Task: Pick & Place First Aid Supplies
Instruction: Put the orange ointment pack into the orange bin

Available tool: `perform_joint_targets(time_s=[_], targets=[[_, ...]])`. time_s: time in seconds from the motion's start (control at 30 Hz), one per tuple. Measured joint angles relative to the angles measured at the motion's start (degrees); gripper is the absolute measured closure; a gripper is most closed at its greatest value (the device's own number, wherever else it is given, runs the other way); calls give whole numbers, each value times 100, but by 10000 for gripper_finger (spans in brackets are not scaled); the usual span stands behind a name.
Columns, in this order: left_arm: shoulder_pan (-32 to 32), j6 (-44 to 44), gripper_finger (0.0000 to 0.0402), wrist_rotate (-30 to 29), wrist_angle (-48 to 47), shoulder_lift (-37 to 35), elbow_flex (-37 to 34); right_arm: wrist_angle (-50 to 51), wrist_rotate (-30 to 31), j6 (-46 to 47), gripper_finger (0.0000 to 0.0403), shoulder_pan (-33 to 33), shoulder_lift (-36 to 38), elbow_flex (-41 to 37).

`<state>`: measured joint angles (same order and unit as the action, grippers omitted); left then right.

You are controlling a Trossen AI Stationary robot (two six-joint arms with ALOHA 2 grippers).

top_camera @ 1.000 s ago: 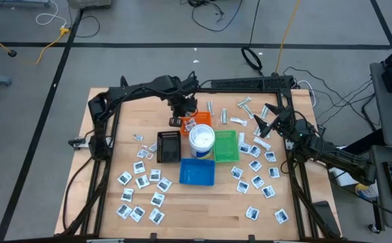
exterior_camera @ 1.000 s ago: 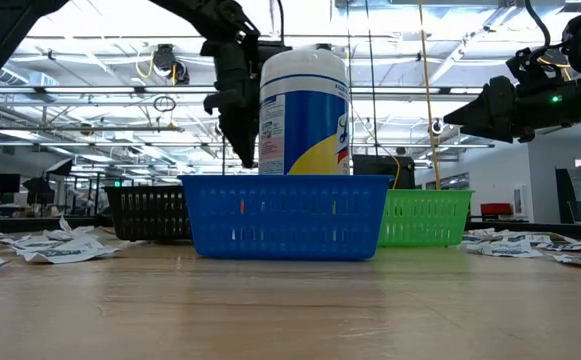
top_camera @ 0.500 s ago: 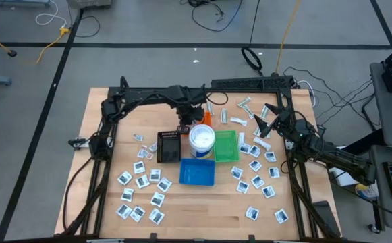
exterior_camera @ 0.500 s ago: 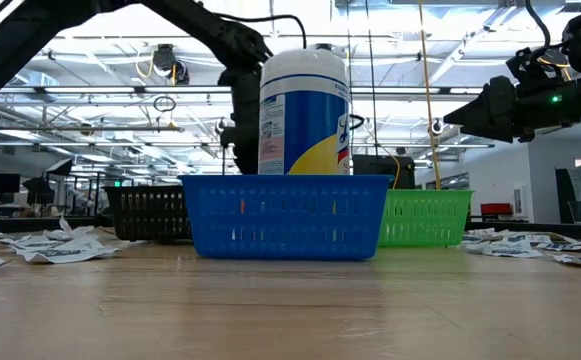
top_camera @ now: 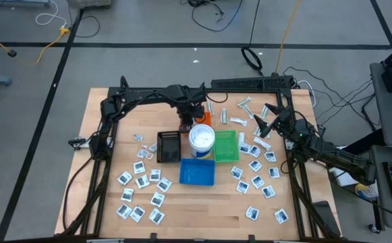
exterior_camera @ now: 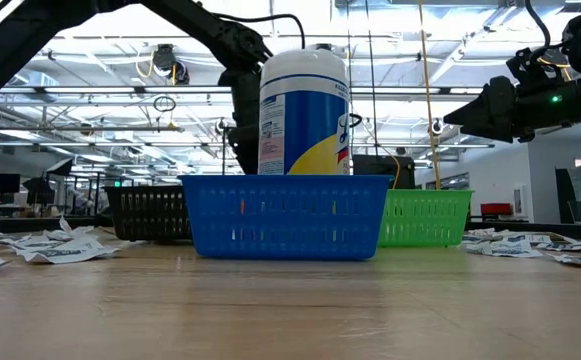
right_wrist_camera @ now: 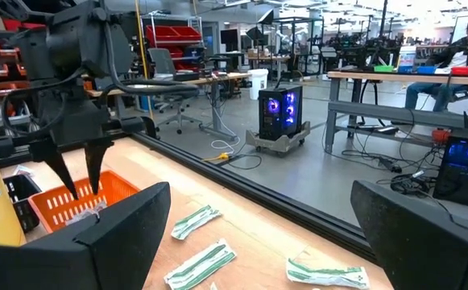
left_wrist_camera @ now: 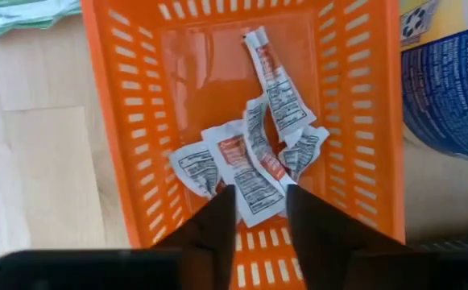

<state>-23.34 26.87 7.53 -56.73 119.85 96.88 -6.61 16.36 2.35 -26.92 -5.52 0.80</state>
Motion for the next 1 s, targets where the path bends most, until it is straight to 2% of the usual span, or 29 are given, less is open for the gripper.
perform_joint_targets(time_s=[0.2,0.43,0.73,1.0], targets=[[-59,-6,204,-9,-27,-3,0,0,0,-2,23,2,0,0],[-188,-234,167,-49,-373,-234,0,1,0,-1,23,1,0,1],[-439,-1394,178,-547,-644,-492,-4,0,-1,-2,23,2,-2,2],[-656,-2524,202,-621,-785,-529,-3,-1,0,-2,23,2,0,2]])
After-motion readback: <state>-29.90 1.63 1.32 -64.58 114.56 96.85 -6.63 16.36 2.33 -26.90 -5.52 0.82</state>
